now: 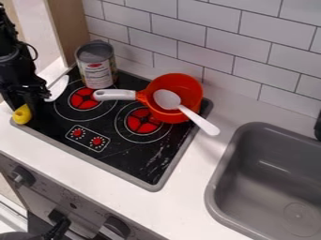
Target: Move the yellow knife to the right bottom of the burner
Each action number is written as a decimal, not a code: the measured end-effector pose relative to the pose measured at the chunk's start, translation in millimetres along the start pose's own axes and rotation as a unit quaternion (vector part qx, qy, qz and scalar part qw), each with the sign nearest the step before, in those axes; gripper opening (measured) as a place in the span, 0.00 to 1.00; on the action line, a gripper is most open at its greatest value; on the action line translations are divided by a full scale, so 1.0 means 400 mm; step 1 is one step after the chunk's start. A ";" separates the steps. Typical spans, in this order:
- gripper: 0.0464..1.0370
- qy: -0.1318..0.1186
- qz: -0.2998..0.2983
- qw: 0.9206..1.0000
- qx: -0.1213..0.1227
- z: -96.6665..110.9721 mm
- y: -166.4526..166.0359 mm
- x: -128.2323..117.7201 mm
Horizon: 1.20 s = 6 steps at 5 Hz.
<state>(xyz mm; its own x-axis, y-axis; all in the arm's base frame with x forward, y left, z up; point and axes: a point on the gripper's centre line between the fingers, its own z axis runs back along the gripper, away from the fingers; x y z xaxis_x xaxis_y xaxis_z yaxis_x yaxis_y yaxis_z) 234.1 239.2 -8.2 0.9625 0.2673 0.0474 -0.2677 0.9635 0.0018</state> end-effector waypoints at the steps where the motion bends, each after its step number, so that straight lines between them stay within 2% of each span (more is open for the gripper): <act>1: 0.36 0.004 0.027 1.000 0.004 -0.003 0.003 -0.007; 2: 0.36 0.008 0.051 0.998 -0.020 0.005 -0.020 -0.033; 3: 0.36 0.009 0.124 0.992 -0.027 0.047 -0.035 -0.042; 4: 0.36 -0.022 0.201 0.977 -0.070 0.102 -0.072 -0.066; 5: 0.36 0.011 0.300 0.950 -0.090 0.132 -0.103 -0.088; 6: 0.36 0.014 0.411 0.907 -0.096 0.159 -0.161 -0.118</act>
<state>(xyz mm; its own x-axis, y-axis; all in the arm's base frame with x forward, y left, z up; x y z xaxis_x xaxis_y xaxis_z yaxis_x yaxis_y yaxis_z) 202.9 163.4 52.8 0.4433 0.8935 -0.0718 -0.8846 0.4232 -0.1959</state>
